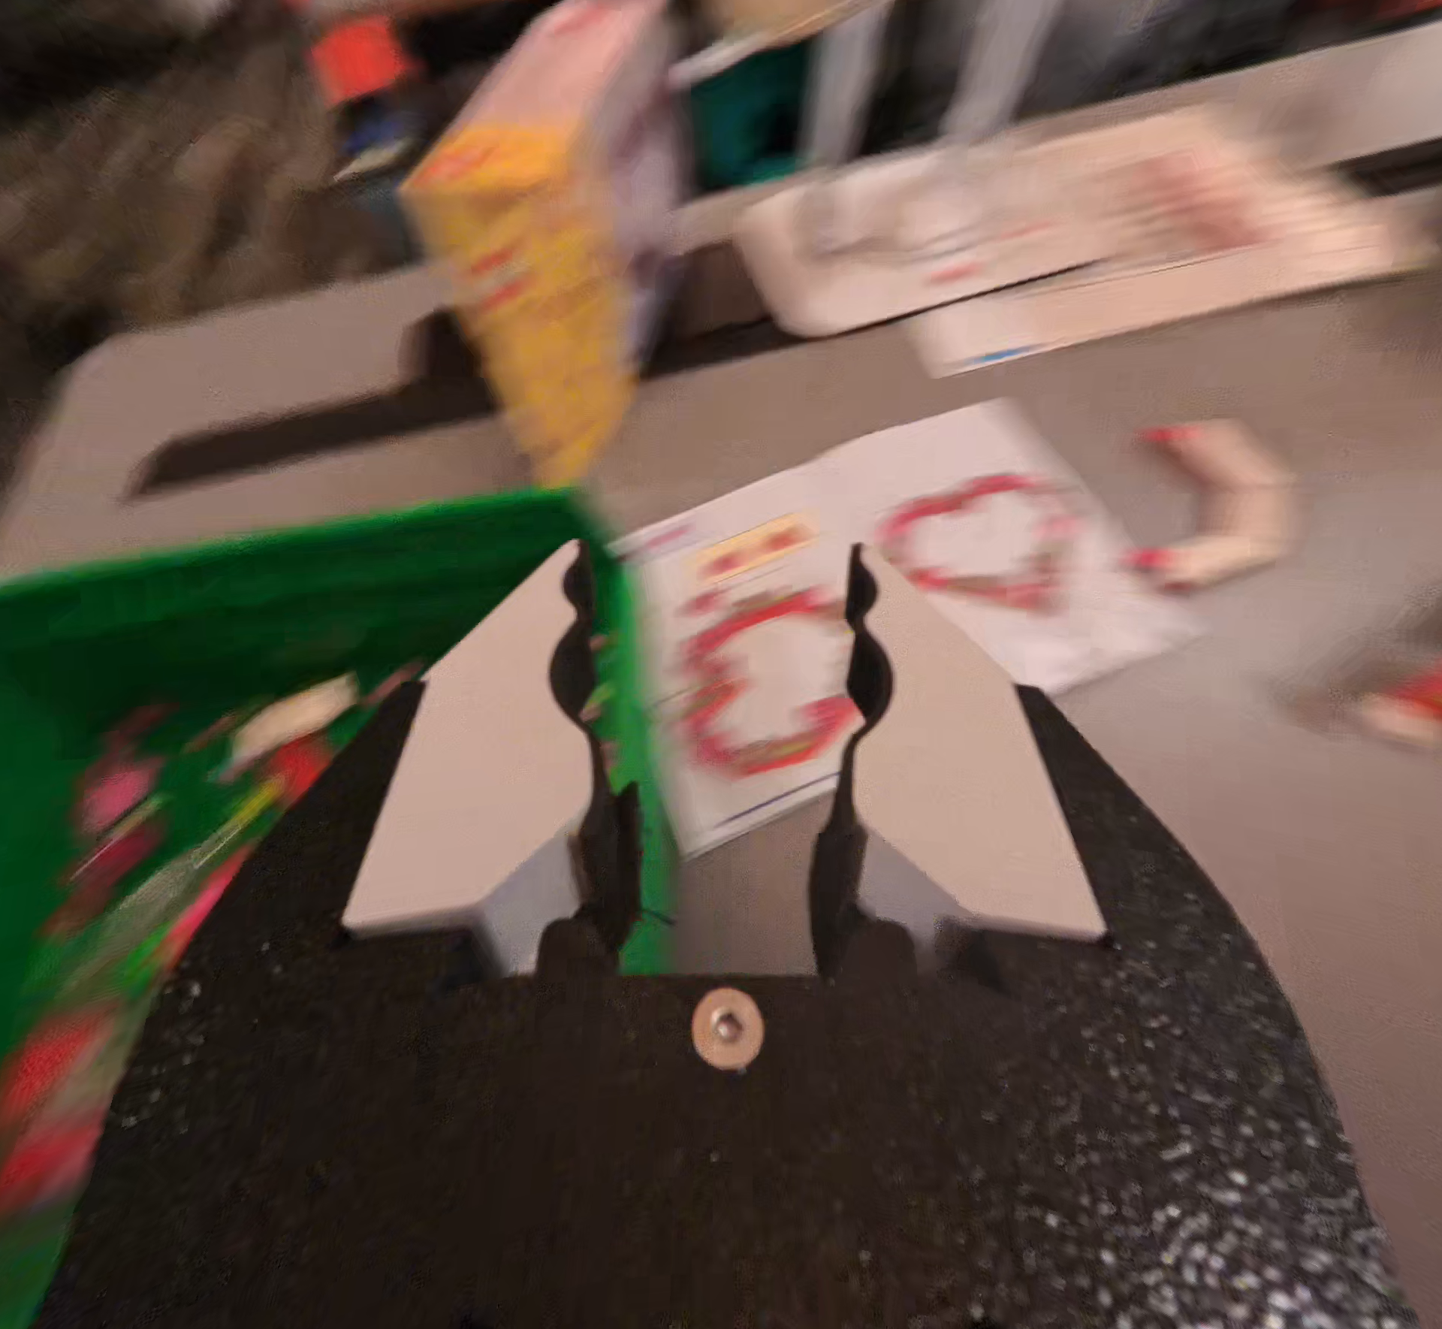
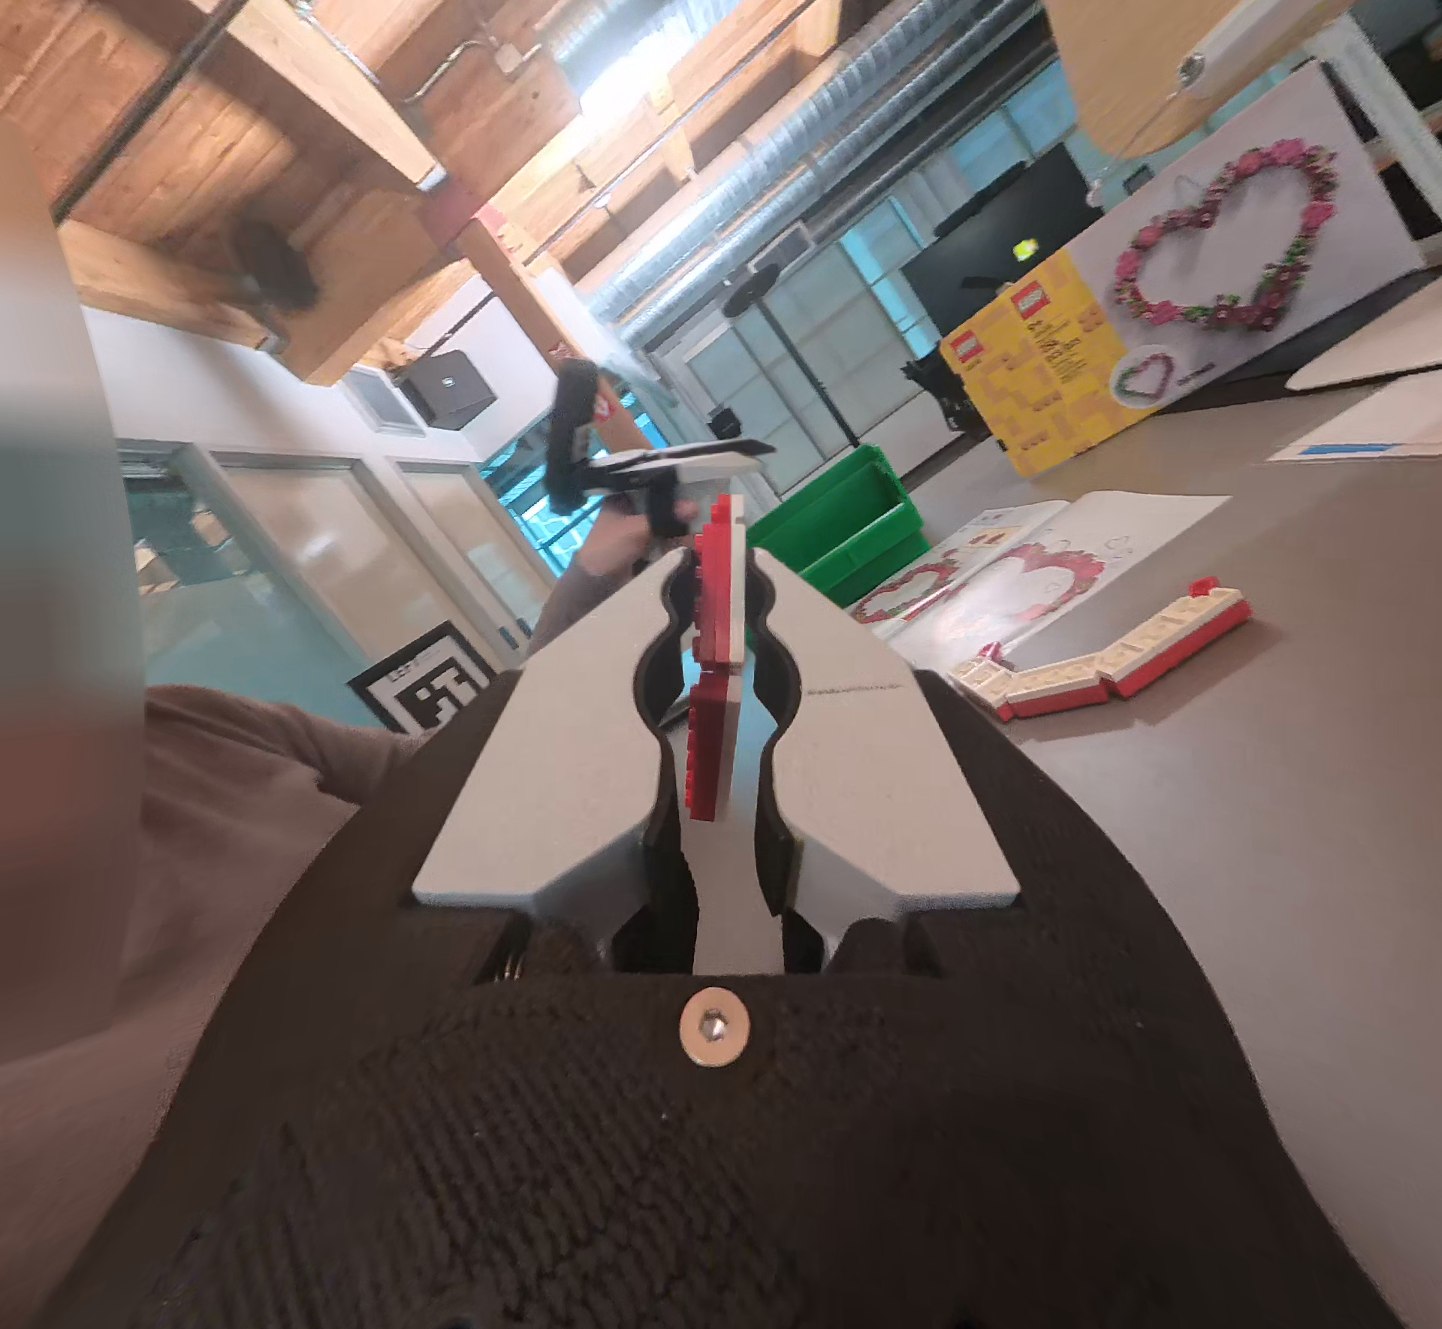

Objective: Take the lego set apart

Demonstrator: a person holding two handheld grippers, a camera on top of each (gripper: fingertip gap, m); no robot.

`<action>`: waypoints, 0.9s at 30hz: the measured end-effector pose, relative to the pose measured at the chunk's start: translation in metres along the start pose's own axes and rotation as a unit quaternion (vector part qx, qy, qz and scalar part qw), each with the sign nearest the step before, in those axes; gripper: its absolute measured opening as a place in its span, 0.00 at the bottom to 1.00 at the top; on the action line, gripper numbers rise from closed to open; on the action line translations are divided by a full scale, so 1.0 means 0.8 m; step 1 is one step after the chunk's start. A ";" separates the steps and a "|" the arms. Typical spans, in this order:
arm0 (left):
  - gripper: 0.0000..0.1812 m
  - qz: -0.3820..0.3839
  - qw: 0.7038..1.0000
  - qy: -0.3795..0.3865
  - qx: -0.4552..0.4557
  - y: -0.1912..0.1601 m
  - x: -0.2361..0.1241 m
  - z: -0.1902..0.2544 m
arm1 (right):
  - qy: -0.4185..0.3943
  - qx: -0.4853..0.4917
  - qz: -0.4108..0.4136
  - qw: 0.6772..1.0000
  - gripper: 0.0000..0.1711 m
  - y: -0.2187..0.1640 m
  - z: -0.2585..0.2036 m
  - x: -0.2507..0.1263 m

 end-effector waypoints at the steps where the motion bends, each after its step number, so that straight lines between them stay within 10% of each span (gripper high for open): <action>1: 0.29 0.039 0.996 -0.081 -0.004 0.009 0.005 0.052 | -0.001 -0.001 0.001 1.000 0.06 -0.003 -0.002 0.002; 7: 0.20 0.098 0.896 -0.425 -0.088 0.000 0.016 0.276 | 0.013 -0.031 -0.014 0.999 0.06 -0.025 -0.020 0.011; 13: 0.19 0.148 0.847 -0.499 -0.108 -0.013 0.022 0.331 | 0.044 -0.079 -0.014 0.996 0.06 -0.036 -0.041 0.013; 19: 0.15 0.097 0.718 -0.631 -0.277 -0.017 0.002 0.341 | 0.108 0.008 -0.035 0.994 0.06 -0.048 -0.056 0.016; 27: 0.09 0.096 0.737 -0.594 -0.307 -0.033 0.017 0.333 | 0.052 -0.042 -0.043 0.997 0.06 -0.054 -0.046 0.020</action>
Point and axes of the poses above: each gripper's, where its closed fingertips meet, x out along the fingers, y out of its top, z = x × y across the jaws, the point moved 4 cm from there along -x, back along the fingers, and after that the axes turned 15 degrees about z, right-handed, at the moved point
